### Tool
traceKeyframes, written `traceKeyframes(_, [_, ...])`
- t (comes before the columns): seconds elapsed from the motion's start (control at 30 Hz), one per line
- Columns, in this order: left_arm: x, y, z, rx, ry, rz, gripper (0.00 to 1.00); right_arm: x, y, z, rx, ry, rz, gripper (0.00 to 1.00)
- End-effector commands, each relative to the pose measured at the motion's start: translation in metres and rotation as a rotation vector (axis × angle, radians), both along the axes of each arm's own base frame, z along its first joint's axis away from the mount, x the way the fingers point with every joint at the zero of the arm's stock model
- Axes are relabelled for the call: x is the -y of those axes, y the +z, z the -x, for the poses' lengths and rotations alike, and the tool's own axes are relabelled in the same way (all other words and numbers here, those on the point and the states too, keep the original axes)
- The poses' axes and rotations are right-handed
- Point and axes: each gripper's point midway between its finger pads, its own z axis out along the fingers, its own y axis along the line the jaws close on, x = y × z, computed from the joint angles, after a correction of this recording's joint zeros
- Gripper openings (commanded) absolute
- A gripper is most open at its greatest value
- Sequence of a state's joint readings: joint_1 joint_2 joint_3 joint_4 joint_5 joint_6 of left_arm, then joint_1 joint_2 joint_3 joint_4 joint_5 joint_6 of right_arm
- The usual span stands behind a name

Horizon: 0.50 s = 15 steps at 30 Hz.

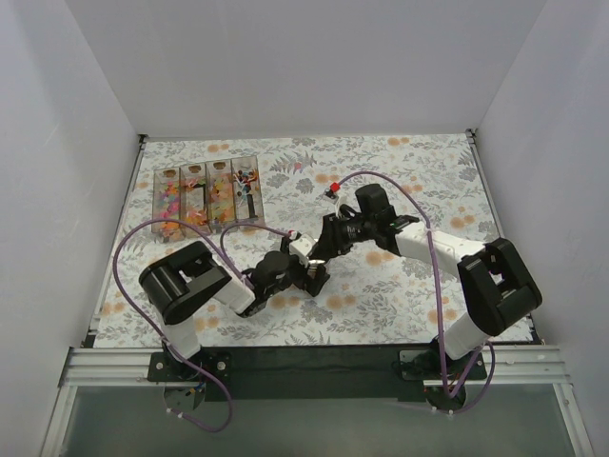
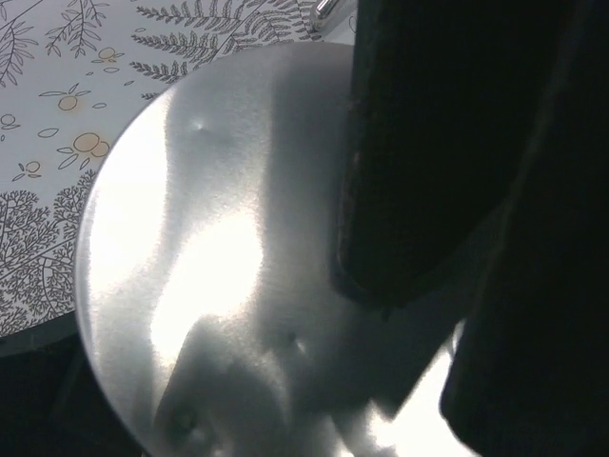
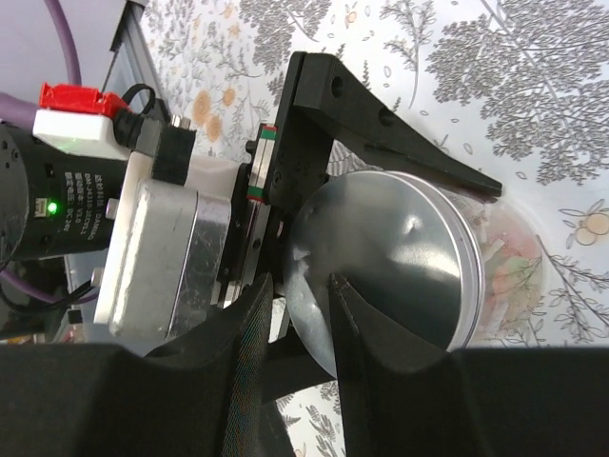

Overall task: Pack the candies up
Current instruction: Screw the bottle lid onto the packing bottle.

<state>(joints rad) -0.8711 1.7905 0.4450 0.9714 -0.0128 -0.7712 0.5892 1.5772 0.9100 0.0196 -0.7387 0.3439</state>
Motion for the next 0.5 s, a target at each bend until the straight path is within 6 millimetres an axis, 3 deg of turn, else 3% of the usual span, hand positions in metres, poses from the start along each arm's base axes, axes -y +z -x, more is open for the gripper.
traceKeyframes(0.0, [-0.027,-0.018,0.008,-0.086,0.090,-0.050,0.98,0.041,-0.081,0.042,-0.226,-0.047,0.254,0.39])
traceKeyframes(0.27, [-0.038,-0.024,0.008,-0.106,0.141,-0.070,0.98,0.058,-0.107,0.050,-0.267,-0.062,0.360,0.39])
traceKeyframes(0.47, [-0.022,-0.033,0.020,-0.141,0.022,-0.082,0.98,0.058,-0.110,0.050,-0.254,-0.045,0.375,0.39])
